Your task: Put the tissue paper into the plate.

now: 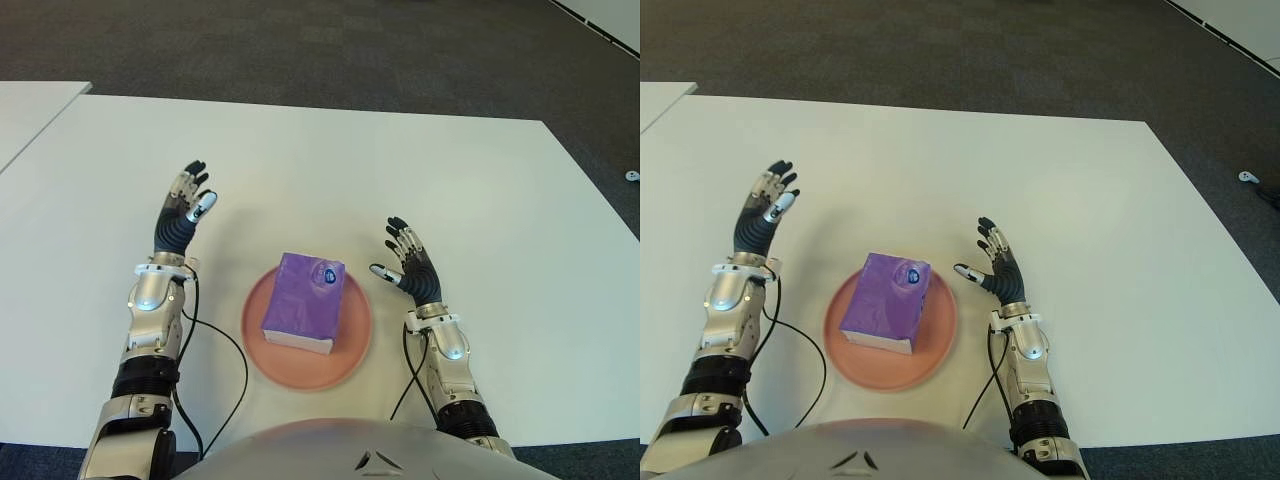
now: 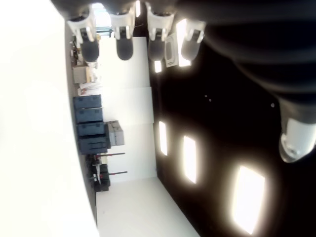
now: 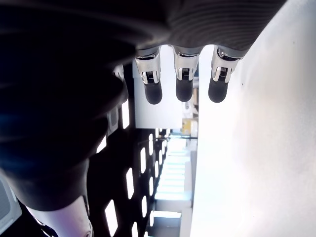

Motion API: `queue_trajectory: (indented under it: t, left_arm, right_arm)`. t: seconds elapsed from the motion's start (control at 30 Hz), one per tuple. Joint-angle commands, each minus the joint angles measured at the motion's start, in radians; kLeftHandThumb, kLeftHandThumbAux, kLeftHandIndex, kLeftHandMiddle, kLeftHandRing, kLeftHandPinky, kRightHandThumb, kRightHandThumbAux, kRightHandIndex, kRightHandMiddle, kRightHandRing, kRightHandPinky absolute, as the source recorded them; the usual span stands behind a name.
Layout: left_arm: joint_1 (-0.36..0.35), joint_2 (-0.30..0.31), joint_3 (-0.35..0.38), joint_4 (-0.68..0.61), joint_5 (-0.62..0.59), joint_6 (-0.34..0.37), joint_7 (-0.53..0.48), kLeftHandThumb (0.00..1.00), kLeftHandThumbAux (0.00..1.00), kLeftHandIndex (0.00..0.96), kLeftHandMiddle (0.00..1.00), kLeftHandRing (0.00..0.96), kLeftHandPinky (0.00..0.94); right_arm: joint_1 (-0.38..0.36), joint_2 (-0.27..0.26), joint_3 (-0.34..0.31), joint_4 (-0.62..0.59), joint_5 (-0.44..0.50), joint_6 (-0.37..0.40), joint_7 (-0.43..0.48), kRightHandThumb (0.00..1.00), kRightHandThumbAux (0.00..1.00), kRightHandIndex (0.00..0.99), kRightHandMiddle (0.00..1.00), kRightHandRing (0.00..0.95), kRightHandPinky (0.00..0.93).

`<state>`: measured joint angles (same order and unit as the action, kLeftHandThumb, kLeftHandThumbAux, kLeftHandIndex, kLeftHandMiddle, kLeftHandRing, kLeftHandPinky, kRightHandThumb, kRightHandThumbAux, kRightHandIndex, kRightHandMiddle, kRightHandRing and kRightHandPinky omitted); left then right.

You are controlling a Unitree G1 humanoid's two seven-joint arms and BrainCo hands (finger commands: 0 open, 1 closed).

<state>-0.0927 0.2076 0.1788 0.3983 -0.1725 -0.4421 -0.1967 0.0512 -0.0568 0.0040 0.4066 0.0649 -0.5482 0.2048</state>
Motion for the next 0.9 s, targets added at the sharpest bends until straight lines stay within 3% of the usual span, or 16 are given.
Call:
queue_trajectory:
  t: [0.03, 0.3, 0.63, 0.9]
  left_arm:
    - [0.014, -0.009, -0.014, 0.07, 0.034, -0.012, -0.003, 0.0, 0.453, 0.0, 0.0, 0.0, 0.0]
    - [0.036, -0.026, -0.044, 0.12, 0.086, -0.02, 0.012, 0.0, 0.45, 0.0, 0.0, 0.0, 0.0]
    - [0.072, -0.018, -0.062, 0.175, 0.083, -0.041, -0.04, 0.0, 0.455, 0.0, 0.0, 0.0, 0.0]
    - [0.129, -0.032, -0.08, 0.103, 0.086, -0.028, -0.048, 0.0, 0.439, 0.0, 0.0, 0.0, 0.0]
  right_arm:
    - [0.11, 0.016, 0.005, 0.119, -0.003, 0.048, 0.001, 0.003, 0.812, 0.0, 0.0, 0.0, 0.0]
    - [0.116, 0.018, 0.007, 0.101, -0.006, 0.072, -0.006, 0.002, 0.812, 0.0, 0.0, 0.0, 0.0]
    - [0.115, 0.016, 0.008, 0.092, -0.005, 0.09, -0.003, 0.0, 0.817, 0.0, 0.0, 0.0, 0.0]
    - [0.124, 0.021, 0.015, 0.061, -0.009, 0.119, -0.011, 0.0, 0.83, 0.0, 0.0, 0.0, 0.0]
